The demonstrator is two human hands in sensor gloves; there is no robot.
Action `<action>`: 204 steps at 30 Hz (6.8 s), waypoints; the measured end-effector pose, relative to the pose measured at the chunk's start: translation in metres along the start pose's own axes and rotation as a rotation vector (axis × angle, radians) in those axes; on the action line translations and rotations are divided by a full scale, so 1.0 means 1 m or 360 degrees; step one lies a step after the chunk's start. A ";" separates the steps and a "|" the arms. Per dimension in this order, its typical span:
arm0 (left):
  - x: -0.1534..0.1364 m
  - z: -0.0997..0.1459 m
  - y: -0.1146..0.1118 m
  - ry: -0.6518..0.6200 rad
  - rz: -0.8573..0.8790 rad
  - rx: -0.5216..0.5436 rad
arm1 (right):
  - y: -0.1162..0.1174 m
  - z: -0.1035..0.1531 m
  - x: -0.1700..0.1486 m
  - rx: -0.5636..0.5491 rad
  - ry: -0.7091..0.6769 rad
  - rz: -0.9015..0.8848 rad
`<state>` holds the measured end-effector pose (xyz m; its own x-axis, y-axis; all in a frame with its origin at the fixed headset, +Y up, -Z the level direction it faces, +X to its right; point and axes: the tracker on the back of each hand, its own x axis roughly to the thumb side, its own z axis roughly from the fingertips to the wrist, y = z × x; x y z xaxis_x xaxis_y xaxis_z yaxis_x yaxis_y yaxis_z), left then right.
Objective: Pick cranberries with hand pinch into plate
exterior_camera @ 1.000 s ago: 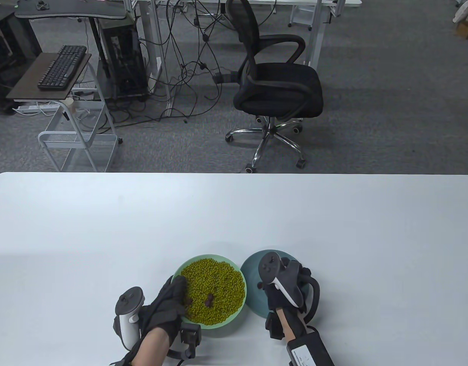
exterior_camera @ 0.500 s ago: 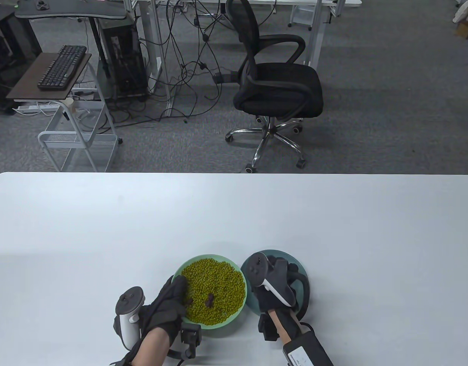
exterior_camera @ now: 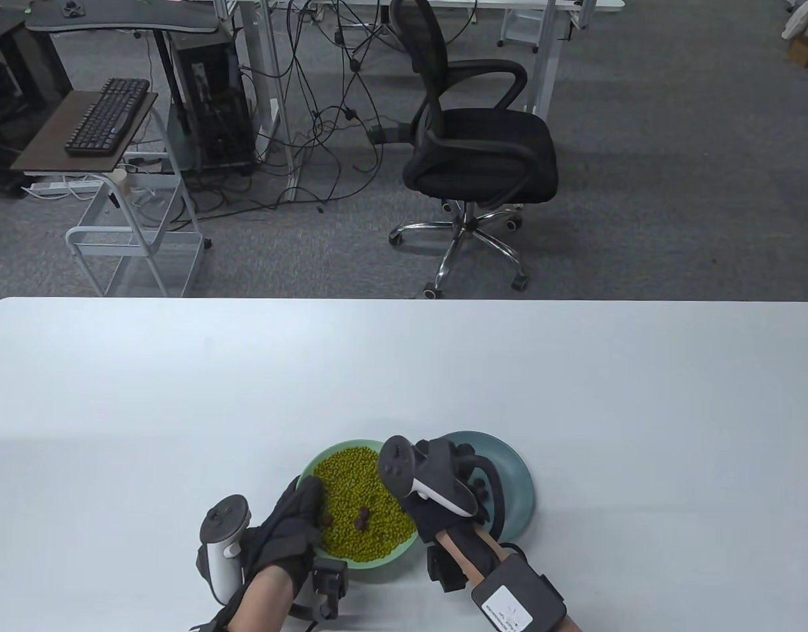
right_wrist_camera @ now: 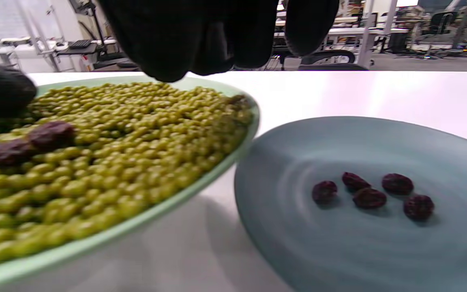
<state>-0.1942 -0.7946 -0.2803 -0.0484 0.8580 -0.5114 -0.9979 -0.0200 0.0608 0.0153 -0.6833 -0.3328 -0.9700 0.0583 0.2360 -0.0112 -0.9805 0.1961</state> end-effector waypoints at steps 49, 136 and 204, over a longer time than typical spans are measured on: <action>-0.001 0.000 -0.001 0.0006 -0.0009 -0.0002 | 0.015 0.010 0.060 0.0063 -0.0391 0.0565; 0.000 0.000 -0.002 0.0002 -0.0015 -0.0003 | -0.010 0.020 0.020 -0.0065 -0.0216 0.0201; 0.000 0.000 -0.001 -0.0006 -0.0010 -0.0004 | 0.042 0.003 -0.128 -0.0041 0.0802 0.0039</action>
<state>-0.1933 -0.7946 -0.2803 -0.0422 0.8601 -0.5083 -0.9983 -0.0161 0.0557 0.1396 -0.7310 -0.3521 -0.9667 -0.0563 -0.2496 0.0132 -0.9852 0.1710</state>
